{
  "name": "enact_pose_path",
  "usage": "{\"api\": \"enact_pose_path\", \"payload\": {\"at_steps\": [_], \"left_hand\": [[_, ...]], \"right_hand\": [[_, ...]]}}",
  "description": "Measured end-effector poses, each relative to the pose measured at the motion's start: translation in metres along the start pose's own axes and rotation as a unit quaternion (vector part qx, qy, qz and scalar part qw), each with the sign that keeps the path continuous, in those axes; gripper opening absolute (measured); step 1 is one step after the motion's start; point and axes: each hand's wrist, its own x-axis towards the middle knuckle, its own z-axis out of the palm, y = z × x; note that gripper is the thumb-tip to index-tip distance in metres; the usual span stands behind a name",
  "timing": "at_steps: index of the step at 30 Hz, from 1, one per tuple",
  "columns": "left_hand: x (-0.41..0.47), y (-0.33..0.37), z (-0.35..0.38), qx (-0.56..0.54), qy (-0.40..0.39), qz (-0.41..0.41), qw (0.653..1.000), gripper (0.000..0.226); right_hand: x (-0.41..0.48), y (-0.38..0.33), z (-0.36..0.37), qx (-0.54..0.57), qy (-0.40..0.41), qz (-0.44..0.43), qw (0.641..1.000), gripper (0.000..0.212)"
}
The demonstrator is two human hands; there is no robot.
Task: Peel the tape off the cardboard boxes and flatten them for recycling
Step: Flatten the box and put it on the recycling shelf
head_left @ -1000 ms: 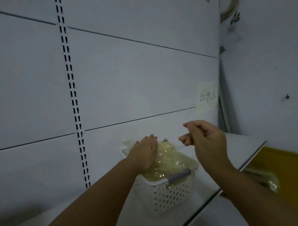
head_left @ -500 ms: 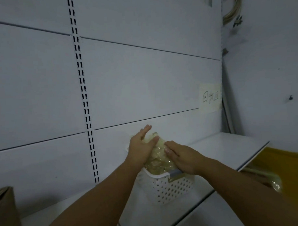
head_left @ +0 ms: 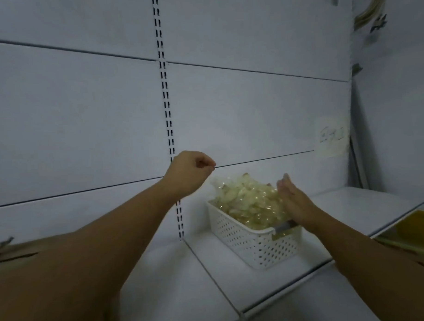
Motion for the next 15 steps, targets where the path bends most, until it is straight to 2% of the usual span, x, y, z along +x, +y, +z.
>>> {"api": "enact_pose_path", "payload": {"at_steps": [1,3,5,7,8,10,13,15], "left_hand": [[-0.008,-0.005,-0.02,0.027,-0.009,-0.003,1.0,0.011],[-0.029,-0.017,-0.063,0.11,-0.016,-0.003,0.994,0.012],[-0.056,-0.032,-0.106,0.204,-0.035,-0.008,0.978,0.015],[-0.087,-0.049,-0.145,0.251,-0.093,-0.042,0.963,0.017],[-0.103,-0.055,-0.159,0.264,-0.129,-0.069,0.953,0.019],[-0.129,-0.063,-0.18,0.29,-0.166,-0.107,0.936,0.037],[-0.156,-0.072,-0.192,0.328,-0.164,-0.12,0.922,0.076],[-0.175,-0.076,-0.192,0.333,-0.176,-0.136,0.916,0.074]], "right_hand": [[0.0,0.0,0.0,0.04,0.038,0.021,0.998,0.059],[-0.004,-0.001,0.003,0.004,0.142,-0.009,0.99,0.05],[-0.009,-0.01,0.011,-0.068,0.264,-0.135,0.953,0.038],[-0.016,-0.035,0.027,-0.11,0.307,-0.256,0.91,0.031],[-0.019,-0.05,0.039,-0.118,0.291,-0.295,0.902,0.026],[-0.027,-0.086,0.072,-0.117,0.192,-0.341,0.913,0.016],[-0.043,-0.132,0.135,-0.108,-0.051,-0.354,0.927,0.018],[-0.054,-0.156,0.175,-0.099,-0.183,-0.342,0.916,0.031]]}}
